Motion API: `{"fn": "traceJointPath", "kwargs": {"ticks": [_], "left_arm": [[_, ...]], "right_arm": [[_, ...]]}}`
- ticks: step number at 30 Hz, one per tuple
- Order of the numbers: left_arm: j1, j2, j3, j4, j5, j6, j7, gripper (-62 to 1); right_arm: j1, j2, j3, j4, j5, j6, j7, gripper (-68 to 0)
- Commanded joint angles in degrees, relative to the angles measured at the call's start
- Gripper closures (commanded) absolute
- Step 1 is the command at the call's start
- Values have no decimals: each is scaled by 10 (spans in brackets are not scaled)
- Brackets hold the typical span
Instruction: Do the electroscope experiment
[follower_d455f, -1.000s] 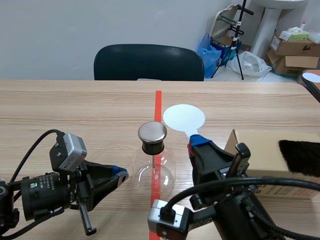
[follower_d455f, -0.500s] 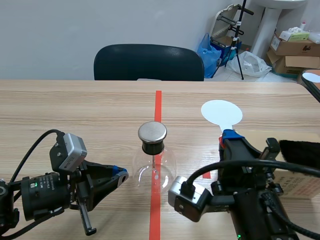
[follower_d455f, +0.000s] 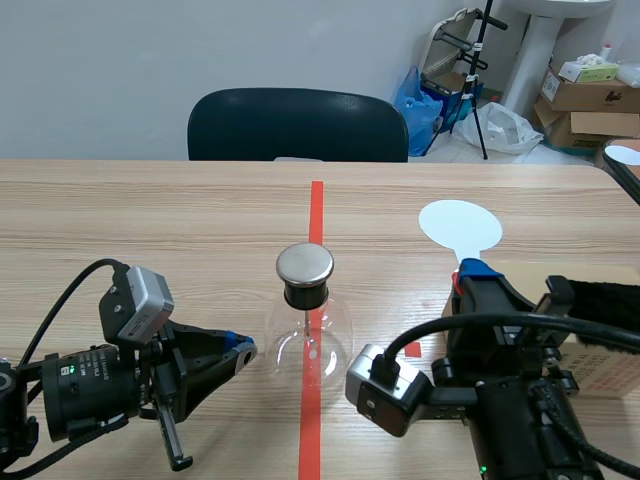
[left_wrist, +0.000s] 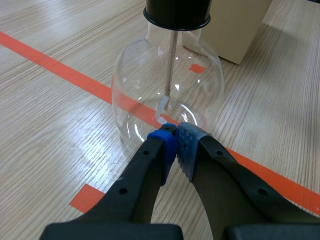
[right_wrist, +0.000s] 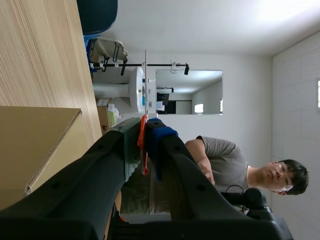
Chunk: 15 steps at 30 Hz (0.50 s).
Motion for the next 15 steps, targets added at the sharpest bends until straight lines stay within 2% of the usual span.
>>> {"fn": "traceJointPath", "kwargs": {"ticks": [1,15], "left_arm": [[4,2,0,14,-8,-1,-8,-17],[4,1,0,14,-8,-1,-21,-17]], "right_arm": [[7,4,5,10,0,-6,0,-9],[7,4,5,10,0,-6,0,-9]]}}
